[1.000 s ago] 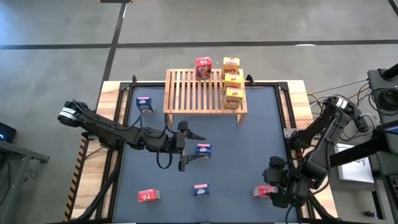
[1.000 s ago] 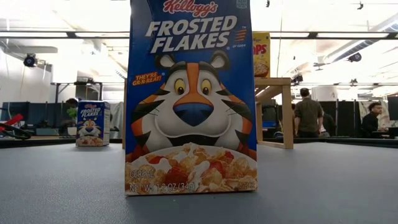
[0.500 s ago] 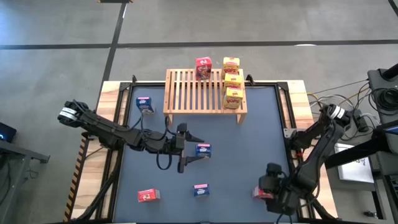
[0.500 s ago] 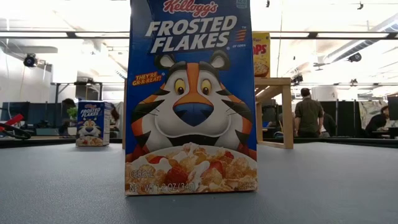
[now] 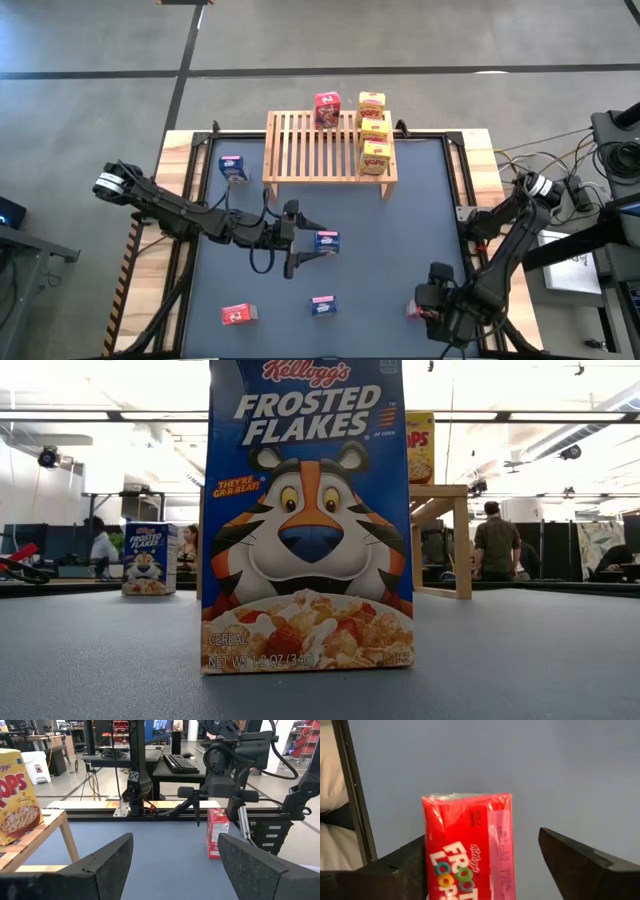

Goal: Stack cereal on shelf
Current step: Put the right red cereal box on the shelf aligned with the other red cereal box

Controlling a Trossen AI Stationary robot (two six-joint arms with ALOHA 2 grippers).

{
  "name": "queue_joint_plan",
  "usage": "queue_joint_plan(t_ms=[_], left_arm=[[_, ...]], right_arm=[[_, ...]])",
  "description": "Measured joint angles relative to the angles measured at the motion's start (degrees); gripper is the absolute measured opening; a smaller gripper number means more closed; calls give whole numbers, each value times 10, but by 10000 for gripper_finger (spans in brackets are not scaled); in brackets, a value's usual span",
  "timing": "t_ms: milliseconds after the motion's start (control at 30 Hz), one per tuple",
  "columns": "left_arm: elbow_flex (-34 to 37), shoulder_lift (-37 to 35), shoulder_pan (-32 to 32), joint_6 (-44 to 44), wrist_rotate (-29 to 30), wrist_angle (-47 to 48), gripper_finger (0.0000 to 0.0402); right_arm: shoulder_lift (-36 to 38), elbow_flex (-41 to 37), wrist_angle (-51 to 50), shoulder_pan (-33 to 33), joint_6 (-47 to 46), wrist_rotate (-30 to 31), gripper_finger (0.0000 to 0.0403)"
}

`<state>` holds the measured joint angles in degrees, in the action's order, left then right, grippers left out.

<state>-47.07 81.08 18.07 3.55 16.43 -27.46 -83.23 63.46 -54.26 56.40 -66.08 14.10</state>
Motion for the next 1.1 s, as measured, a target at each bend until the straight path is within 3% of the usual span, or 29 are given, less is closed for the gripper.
queue_joint_plan(t_ms=[233,533,1100], left_arm=[[0,1,10,0,0,0,274],[0,14,17,0,0,0,274],[3,-5,31,2,2,40,274]], right_arm=[[11,0,0,0,10,9,266],[15,1,0,0,29,8,229],[17,54,-19,0,81,22,221]])
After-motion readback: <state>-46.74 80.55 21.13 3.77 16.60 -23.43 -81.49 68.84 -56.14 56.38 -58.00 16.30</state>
